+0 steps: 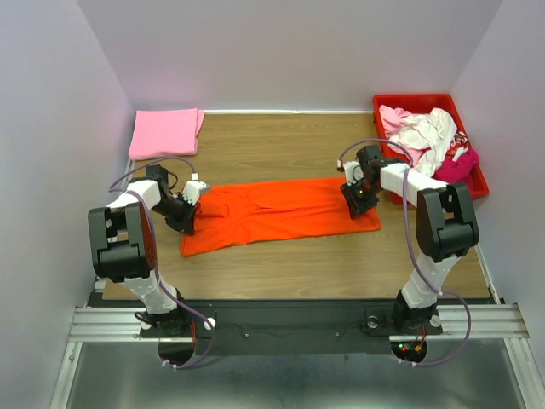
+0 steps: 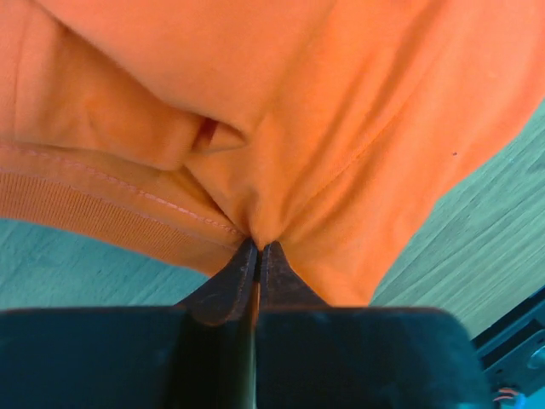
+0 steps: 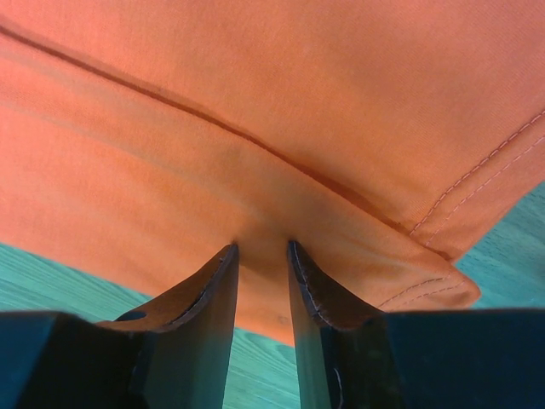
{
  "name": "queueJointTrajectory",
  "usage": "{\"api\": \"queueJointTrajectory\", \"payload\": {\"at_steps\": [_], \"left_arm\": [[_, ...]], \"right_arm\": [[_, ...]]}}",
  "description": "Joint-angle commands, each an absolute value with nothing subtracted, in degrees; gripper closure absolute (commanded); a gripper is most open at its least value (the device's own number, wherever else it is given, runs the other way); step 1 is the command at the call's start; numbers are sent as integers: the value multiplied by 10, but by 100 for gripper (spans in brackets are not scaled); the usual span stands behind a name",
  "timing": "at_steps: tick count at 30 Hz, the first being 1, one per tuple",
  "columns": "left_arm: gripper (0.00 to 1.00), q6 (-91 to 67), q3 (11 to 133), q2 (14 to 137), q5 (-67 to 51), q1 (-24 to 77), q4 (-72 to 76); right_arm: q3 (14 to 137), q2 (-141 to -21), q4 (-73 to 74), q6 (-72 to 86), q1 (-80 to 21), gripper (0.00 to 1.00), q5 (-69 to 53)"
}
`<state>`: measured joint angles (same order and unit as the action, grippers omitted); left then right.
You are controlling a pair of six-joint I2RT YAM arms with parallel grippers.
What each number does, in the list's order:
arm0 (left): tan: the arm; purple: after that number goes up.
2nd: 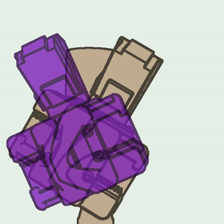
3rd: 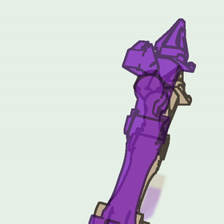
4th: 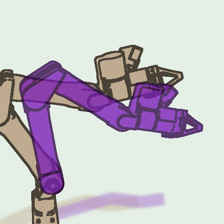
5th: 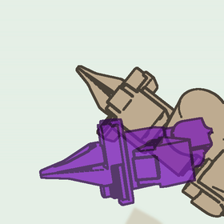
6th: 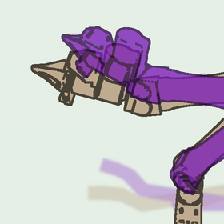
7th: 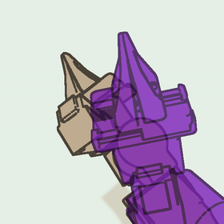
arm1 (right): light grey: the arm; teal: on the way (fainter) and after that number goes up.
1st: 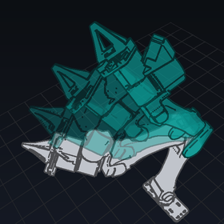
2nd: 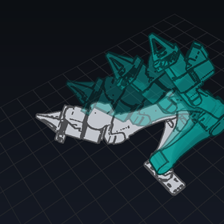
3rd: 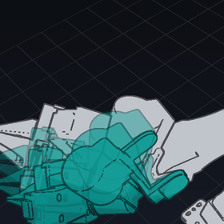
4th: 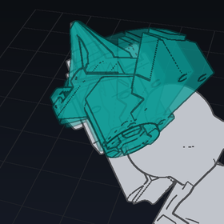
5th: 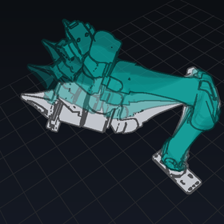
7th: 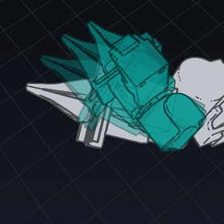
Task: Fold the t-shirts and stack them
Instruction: Fold the tshirt
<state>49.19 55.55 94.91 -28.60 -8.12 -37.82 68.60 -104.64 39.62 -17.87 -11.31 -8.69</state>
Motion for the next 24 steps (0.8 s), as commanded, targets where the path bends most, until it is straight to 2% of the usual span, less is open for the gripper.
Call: {"api": "queueJointTrajectory", "payload": {"at_steps": [1, 6, 7, 9, 11, 15, 17, 18, 22, 24], "left_arm": [[100, 476, 579, 969, -218, -99, -357], [100, 480, 610, 987, -198, -107, -360], [98, 485, 616, 986, -199, -106, -370], [88, 490, 640, 983, -212, -108, -383], [74, 485, 664, 971, -232, -107, -394], [62, 430, 700, 923, -259, -99, -379], [61, 398, 714, 916, -284, -89, -377], [55, 377, 716, 912, -293, -88, -370], [59, 297, 710, 913, -285, -63, -337], [67, 266, 688, 911, -273, -49, -307]], "right_arm": [[649, -1056, 410, -211, -111, 64, -37], [646, -1046, 460, -236, -111, 65, -75], [653, -1042, 480, -249, -111, 63, -123], [683, -1026, 534, -268, -111, 60, -176], [711, -1012, 571, -275, -111, 56, -244], [793, -998, 584, -259, -109, 55, -272], [839, -1020, 584, -251, -107, 55, -259], [855, -1032, 583, -250, -106, 56, -253], [900, -1091, 563, -234, -107, 65, -223], [911, -1118, 542, -227, -107, 69, -205]]}}
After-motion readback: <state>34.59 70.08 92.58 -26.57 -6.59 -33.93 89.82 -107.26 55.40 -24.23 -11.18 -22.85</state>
